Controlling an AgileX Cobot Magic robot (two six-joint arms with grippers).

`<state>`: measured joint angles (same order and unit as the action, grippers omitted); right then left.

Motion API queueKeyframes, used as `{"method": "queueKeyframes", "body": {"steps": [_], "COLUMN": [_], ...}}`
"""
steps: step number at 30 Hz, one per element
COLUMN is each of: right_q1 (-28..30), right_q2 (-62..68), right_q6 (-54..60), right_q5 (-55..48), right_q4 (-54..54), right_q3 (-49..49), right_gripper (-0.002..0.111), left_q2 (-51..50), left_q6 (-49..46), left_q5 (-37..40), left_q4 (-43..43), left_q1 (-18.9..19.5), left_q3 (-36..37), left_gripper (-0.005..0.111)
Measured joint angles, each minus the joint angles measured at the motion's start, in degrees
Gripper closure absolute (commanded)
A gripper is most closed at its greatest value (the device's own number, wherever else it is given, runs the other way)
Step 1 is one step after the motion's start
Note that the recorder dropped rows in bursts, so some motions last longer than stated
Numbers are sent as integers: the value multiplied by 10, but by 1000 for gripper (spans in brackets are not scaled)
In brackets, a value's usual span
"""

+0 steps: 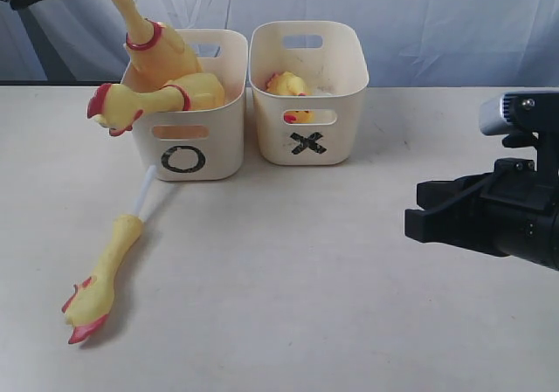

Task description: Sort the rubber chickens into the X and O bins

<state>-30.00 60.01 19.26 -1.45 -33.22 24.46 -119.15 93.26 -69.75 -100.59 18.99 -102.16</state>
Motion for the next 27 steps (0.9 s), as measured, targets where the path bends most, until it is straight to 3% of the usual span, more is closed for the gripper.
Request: {"method": "queueKeyframes", "body": {"steps": [8, 14, 27], "right_q1": [0, 0, 0], "right_q2": [0, 0, 0], "right_q6": [0, 0, 0], "right_q5": [0, 0, 0], "right_q4": [0, 0, 0], "right_q3": [0, 0, 0], "right_gripper": [109, 109, 109], "left_q2": [17, 101, 341], "left_q6": [26, 22, 52], "left_q5": [0, 0, -3], "left_q4": [0, 0, 0], "left_q1": [7, 7, 29], "left_q3": [1, 25, 320], "left_gripper": [5, 5, 5]}}
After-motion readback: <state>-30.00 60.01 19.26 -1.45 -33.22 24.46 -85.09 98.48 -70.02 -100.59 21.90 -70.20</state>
